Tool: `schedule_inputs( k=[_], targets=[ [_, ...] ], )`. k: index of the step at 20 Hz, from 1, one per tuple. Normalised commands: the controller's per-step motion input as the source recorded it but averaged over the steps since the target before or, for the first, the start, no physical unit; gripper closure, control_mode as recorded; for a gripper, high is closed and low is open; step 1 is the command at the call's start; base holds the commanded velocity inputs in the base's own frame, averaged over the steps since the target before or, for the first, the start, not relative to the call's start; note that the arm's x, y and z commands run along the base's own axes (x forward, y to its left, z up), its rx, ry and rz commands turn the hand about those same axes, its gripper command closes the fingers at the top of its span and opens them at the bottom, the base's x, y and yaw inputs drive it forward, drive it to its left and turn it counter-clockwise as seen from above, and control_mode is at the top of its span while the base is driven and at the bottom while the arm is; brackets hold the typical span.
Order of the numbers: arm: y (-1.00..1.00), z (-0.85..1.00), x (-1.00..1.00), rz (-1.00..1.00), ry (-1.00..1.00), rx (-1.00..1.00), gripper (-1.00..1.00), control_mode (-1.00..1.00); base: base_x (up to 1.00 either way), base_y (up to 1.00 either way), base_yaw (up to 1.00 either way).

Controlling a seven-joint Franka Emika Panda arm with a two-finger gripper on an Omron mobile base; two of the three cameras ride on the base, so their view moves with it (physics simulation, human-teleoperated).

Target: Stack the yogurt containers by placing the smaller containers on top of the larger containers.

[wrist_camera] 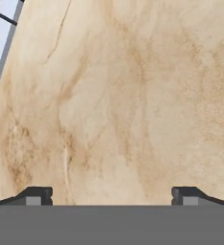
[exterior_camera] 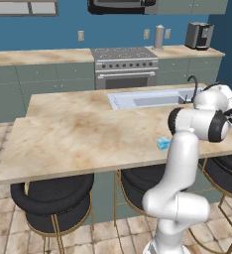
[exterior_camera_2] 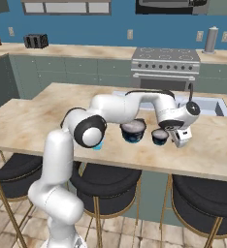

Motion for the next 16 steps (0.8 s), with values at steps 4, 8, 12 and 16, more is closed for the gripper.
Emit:
schedule_inputs(
  k=[4, 8, 12, 16],
  targets=[
    [0.00, 0.00, -0.21, 0.00, -0.02, 0.00, -1.00, -1.00, 0.00, 0.00, 0.00],
    [0.00, 0.00, -0.44, 0.02, -0.11, 0.00, -1.00, -1.00, 0.00, 0.00, 0.00],
    [0.17, 0.00, -0.32, 0.01, -0.11, -0.01, -1.00, -1.00, 0.00, 0.00, 0.00],
    [0.37, 0.00, -0.16, 0.00, -0.10, -0.02, -1.00, -1.00, 0.00, 0.00, 0.00]
  ],
)
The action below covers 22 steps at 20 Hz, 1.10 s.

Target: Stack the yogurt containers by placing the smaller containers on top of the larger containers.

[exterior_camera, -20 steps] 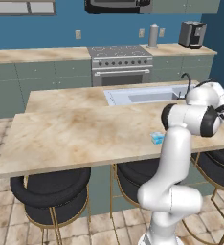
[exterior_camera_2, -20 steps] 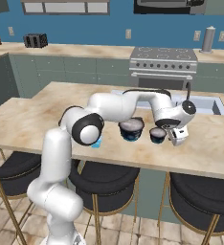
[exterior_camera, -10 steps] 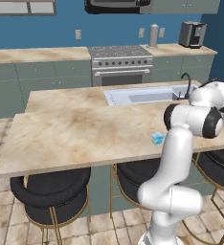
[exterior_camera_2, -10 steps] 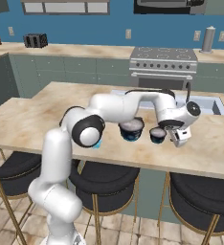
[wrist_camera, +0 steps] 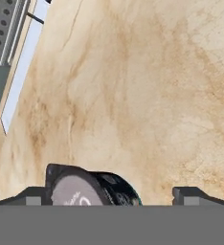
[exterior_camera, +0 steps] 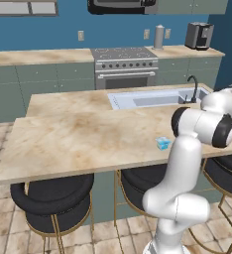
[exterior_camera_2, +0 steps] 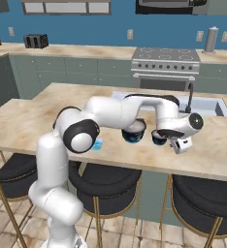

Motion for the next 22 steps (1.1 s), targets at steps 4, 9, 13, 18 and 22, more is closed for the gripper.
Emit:
schedule_inputs(
  k=[4, 9, 13, 18, 22],
  targets=[
    [0.49, 0.00, 0.00, 0.00, -0.05, -0.02, -1.00, -1.00, 0.00, 0.00, 0.00],
    [0.15, 0.00, 0.00, 0.00, -0.02, -0.01, -1.00, -1.00, 0.00, 0.00, 0.00],
    [0.00, -0.06, 0.00, 0.00, 0.00, 0.00, -1.00, -1.00, 0.00, 0.00, 0.00],
    [-0.04, -0.14, 0.00, 0.00, 0.00, 0.00, -1.00, -1.00, 0.00, 0.00, 0.00],
    [0.00, -0.02, 0.00, 0.00, 0.00, 0.00, 1.00, -1.00, 0.00, 0.00, 0.00]
  ],
)
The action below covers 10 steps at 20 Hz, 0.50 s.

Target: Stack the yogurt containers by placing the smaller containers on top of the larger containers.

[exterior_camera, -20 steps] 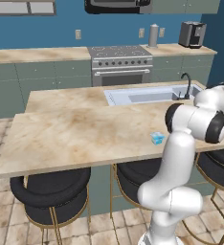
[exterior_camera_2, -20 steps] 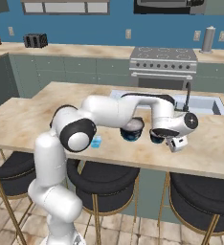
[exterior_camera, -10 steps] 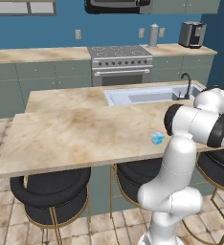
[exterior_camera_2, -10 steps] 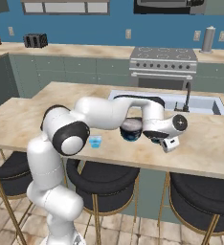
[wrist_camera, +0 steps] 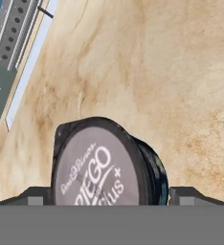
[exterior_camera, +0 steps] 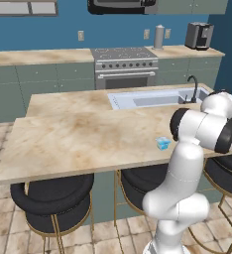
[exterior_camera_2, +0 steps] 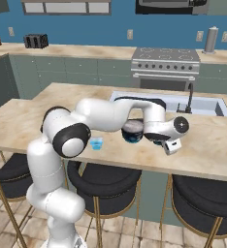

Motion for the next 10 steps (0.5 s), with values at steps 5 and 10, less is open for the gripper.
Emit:
schedule_inputs(
  k=[5, 10],
  targets=[
    [0.00, 0.02, 0.00, 0.00, 0.00, 0.00, 1.00, -1.00, 0.00, 0.00, 0.00],
    [0.00, 0.29, 0.00, -0.03, -0.02, 0.00, 1.00, -1.00, 0.00, 0.00, 0.00]
  ],
)
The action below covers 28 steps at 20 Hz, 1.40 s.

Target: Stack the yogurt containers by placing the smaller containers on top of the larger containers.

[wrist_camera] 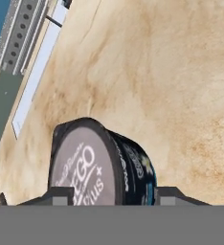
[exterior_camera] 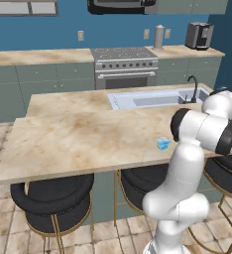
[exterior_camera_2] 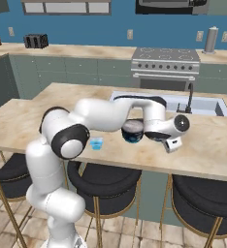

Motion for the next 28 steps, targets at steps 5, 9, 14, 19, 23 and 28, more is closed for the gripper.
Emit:
schedule_inputs(
  k=[5, 9, 14, 19, 23, 28],
  targets=[
    [0.00, 0.60, 0.00, -0.06, -0.02, 0.00, 1.00, -1.00, 0.00, 0.00, 0.00],
    [0.03, 0.72, -0.01, -0.03, -0.02, 0.00, 1.00, -1.00, 0.00, 0.00, 0.00],
    [0.24, 0.36, -0.19, 0.01, -0.08, 0.02, 1.00, -1.00, 0.00, 0.00, 0.00],
    [0.44, 0.07, -0.29, 0.01, -0.04, 0.01, 1.00, -1.00, 0.00, 0.00, 0.00],
    [0.51, 0.00, -0.29, 0.02, -0.02, 0.00, 1.00, -1.00, 0.00, 0.00, 0.00],
    [0.62, 0.05, -0.18, 0.01, 0.00, 0.00, 1.00, -1.00, 0.00, 0.00, 0.00]
  ],
)
